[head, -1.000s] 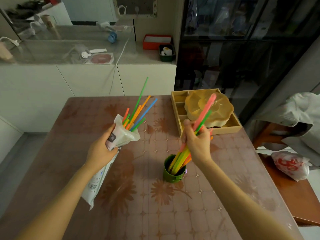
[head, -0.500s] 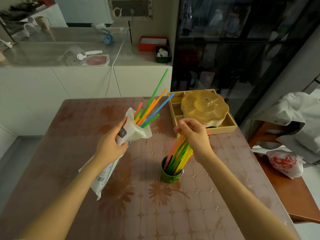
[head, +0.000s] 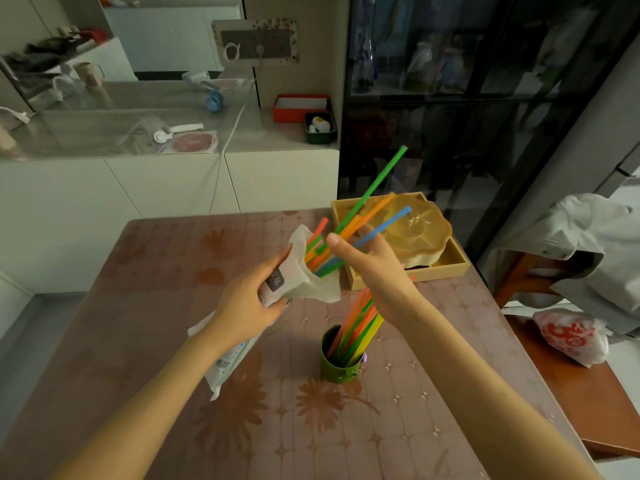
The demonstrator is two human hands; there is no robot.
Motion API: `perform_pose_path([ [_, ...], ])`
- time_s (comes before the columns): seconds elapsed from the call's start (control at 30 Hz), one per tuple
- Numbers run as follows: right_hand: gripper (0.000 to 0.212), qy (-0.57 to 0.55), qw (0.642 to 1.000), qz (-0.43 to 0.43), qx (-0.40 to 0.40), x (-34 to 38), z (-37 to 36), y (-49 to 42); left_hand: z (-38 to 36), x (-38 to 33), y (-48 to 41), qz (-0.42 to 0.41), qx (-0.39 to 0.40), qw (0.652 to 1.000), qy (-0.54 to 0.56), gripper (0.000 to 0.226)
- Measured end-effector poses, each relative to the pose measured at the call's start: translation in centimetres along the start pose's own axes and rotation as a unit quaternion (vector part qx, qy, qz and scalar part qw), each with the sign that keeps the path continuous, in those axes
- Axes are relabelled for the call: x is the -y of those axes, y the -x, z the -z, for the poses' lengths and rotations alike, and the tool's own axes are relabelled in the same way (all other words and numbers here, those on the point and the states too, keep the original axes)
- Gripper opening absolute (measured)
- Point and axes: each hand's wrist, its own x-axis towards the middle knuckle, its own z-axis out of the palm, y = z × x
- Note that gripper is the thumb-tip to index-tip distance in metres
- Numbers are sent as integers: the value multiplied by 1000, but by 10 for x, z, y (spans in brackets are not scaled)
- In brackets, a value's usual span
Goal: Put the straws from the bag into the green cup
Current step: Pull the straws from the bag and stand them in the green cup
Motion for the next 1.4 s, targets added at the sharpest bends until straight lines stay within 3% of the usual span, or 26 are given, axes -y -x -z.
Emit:
perform_pose_path([
  [0.07,46,-83,996,-29,-20,-1,-6,-3,-4,-11,-1,-14,30,999,4,83],
  [0.13,32,-167,982,-20,-88,-2,-8,-6,-7,-17,-1,-19,49,999,-2,85],
  [0.43,47,-336,905,72,-252,26,36,-5,-14,2,10,19,67,998,7,85],
  [0.6,52,-359,879,142,-280,55,84,3,-5,31,19,64,46,997,-26,86],
  [0.7,53,-345,878,174,-283,65,104,13,3,49,25,93,27,994,-56,84],
  [0.87,54,-245,925,172,-234,52,89,18,13,68,30,130,-1,990,-60,86],
  [1.07,52,-87,976,123,-157,-6,33,15,14,67,29,129,-9,990,-57,86],
  [1.23,53,1,992,73,-106,-60,-1,17,7,60,32,105,1,993,-61,85],
  [1.33,44,64,991,55,-106,-76,-3,19,5,57,34,97,9,994,-57,85],
  [1.4,27,47,990,53,-118,-76,1,17,4,56,34,92,19,994,-60,86],
])
